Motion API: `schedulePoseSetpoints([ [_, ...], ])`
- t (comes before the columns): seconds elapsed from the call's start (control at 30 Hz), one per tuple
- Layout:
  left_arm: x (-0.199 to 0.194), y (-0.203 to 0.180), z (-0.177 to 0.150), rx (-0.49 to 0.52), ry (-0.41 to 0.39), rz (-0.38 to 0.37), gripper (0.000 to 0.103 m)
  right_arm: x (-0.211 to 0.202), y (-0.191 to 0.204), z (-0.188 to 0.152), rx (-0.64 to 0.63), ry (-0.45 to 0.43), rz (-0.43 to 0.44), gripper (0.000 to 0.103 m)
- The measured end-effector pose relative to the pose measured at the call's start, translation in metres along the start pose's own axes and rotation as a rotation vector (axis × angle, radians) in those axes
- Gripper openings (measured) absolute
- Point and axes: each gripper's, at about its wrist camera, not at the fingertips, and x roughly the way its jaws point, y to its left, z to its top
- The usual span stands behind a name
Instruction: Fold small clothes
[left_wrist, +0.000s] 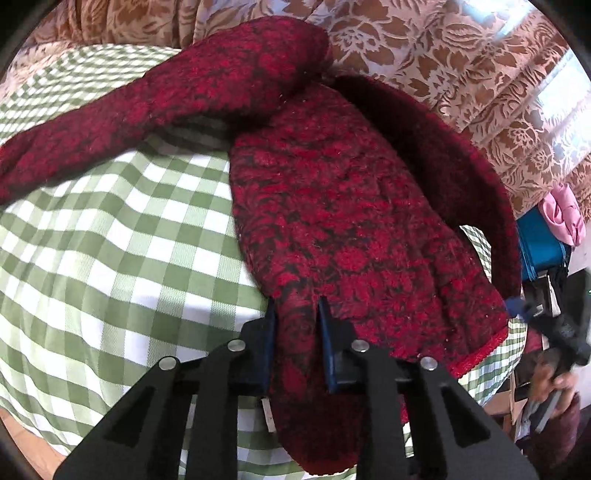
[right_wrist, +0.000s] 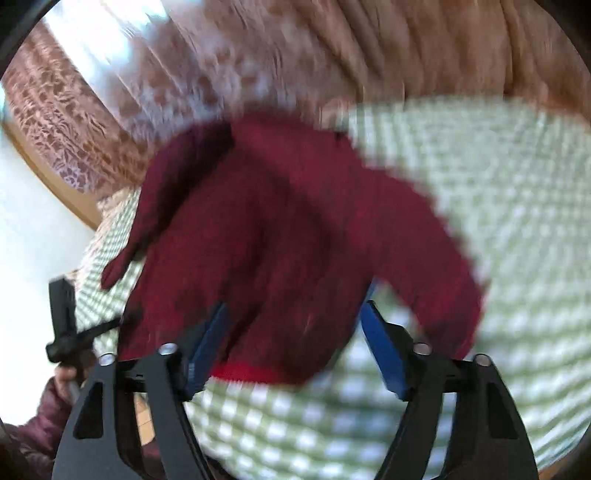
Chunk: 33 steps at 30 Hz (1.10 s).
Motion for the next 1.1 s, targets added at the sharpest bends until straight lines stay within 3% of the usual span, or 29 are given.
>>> schedulePoseSetpoints([
  [0.07, -0.007, 0.002, -0.001, 0.013, -0.012, 0.004, 0.018, 0.019, -0.013, -0.008, 0.087, 0.020, -0.053, 0.069],
  [0.17, -0.017, 0.005, -0.001, 0.024, -0.031, 0.006, 0.016, 0.036, -0.029, -0.006, 0.196, 0.003, -0.015, 0.068],
  [0.2, -0.021, 0.008, -0.001, 0.021, -0.037, 0.008, 0.016, 0.040, -0.028, -0.004, 0.202, 0.001, 0.004, 0.058],
  [0.23, -0.027, 0.012, -0.001, 0.018, -0.043, 0.006, 0.016, 0.042, -0.024, -0.003, 0.194, 0.003, 0.017, 0.043],
  [0.33, -0.042, 0.018, -0.003, 0.023, -0.062, 0.019, 0.015, 0.037, -0.011, -0.004, 0.139, 0.032, 0.027, 0.025],
  [0.47, -0.061, 0.034, -0.014, 0.030, -0.052, 0.049, 0.015, 0.012, 0.010, -0.022, 0.019, 0.083, 0.051, 0.019],
  [0.67, -0.062, 0.056, -0.058, 0.012, 0.046, 0.114, 0.018, -0.007, 0.028, -0.083, -0.102, 0.242, 0.037, 0.017],
  [0.7, -0.062, 0.055, -0.059, 0.009, 0.037, 0.129, 0.021, -0.007, 0.032, -0.087, -0.117, 0.261, 0.050, 0.020],
  [0.77, -0.069, 0.057, -0.059, -0.006, 0.009, 0.142, 0.032, -0.012, 0.037, -0.091, -0.131, 0.299, 0.076, 0.038],
  [0.8, -0.073, 0.057, -0.058, -0.008, -0.008, 0.152, 0.032, -0.015, 0.041, -0.089, -0.146, 0.312, 0.082, 0.050],
  [0.87, -0.082, 0.055, -0.055, 0.000, -0.049, 0.183, 0.032, -0.035, 0.053, -0.084, -0.225, 0.262, 0.064, 0.051],
  [0.93, -0.090, 0.052, -0.050, 0.000, -0.074, 0.180, 0.033, -0.056, 0.067, -0.075, -0.287, 0.180, 0.035, 0.054],
  [0.97, -0.092, 0.049, -0.047, 0.001, -0.082, 0.176, 0.034, -0.067, 0.080, -0.070, -0.327, 0.098, -0.008, 0.060],
  [1.03, -0.096, 0.038, -0.041, 0.015, -0.108, 0.165, 0.037, -0.077, 0.100, -0.068, -0.399, -0.051, -0.125, 0.091],
  [1.1, -0.094, 0.024, -0.034, 0.022, -0.122, 0.140, 0.042, -0.071, 0.116, -0.075, -0.505, -0.145, -0.242, 0.094],
])
